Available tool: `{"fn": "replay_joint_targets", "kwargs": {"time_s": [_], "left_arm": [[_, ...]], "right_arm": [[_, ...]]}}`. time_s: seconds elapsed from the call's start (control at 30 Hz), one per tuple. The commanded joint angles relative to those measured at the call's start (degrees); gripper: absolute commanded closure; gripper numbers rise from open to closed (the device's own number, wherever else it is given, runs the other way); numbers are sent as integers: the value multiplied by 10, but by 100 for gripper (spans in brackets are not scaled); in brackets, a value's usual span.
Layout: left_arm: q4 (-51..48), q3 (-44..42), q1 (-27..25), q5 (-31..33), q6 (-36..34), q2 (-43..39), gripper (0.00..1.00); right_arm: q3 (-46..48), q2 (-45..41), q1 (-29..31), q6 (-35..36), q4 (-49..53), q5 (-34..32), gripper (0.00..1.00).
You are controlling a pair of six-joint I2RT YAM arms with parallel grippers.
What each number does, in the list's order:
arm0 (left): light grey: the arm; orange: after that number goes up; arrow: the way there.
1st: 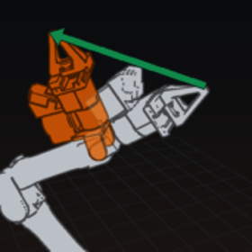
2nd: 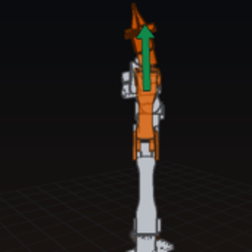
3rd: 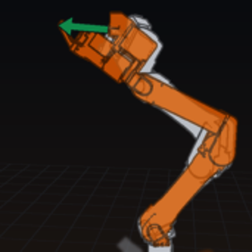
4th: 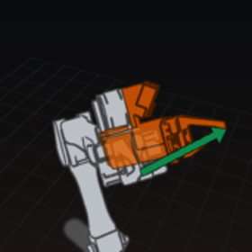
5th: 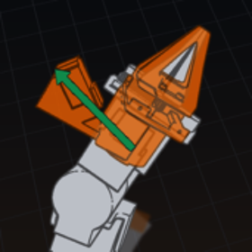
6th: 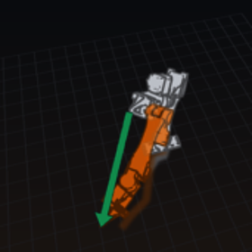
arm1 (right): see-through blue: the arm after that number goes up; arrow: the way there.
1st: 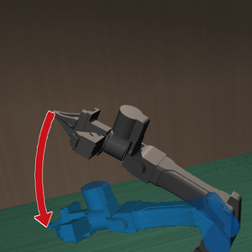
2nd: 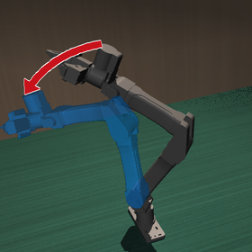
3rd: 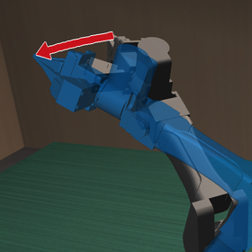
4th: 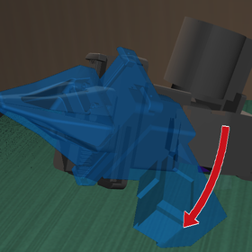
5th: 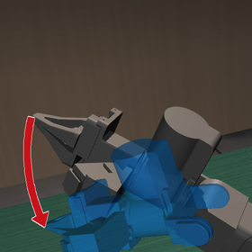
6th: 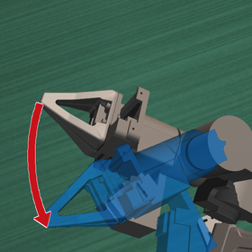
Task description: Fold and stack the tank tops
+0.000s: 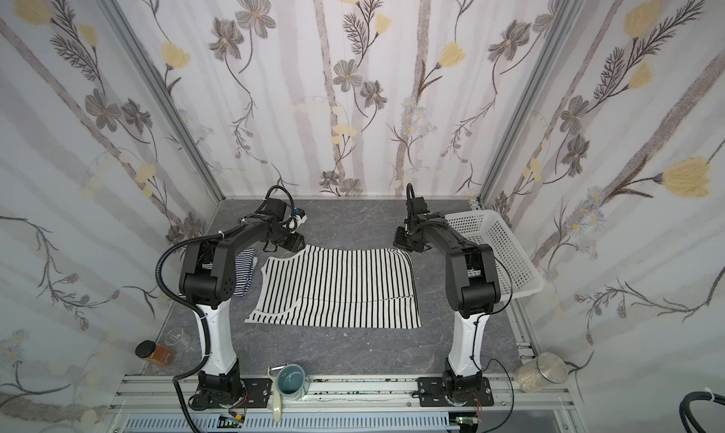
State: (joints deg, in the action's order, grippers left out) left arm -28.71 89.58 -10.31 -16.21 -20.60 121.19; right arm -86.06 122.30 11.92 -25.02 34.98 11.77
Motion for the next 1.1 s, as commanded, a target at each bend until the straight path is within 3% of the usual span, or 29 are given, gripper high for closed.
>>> {"fn": "replay_joint_targets", "kwargs": {"time_s": [0.0, 0.3, 0.73, 0.9, 1.07], "left_arm": [[4, 13, -5, -22, -2, 10, 52], [3, 37, -30, -38, 4, 36, 67], [3, 37, -29, -20, -3, 47, 72], [2, 43, -30, -30, -3, 51, 93], [1, 34, -30, -37, -2, 34, 100]], "right_arm": [[14, -18, -1, -5, -33, 9, 100], [49, -52, -6, -4, -40, 15, 100], [70, -74, -27, 10, -41, 31, 100], [70, -75, -29, 12, -43, 34, 100], [78, -79, -32, 19, -44, 34, 100]]}}
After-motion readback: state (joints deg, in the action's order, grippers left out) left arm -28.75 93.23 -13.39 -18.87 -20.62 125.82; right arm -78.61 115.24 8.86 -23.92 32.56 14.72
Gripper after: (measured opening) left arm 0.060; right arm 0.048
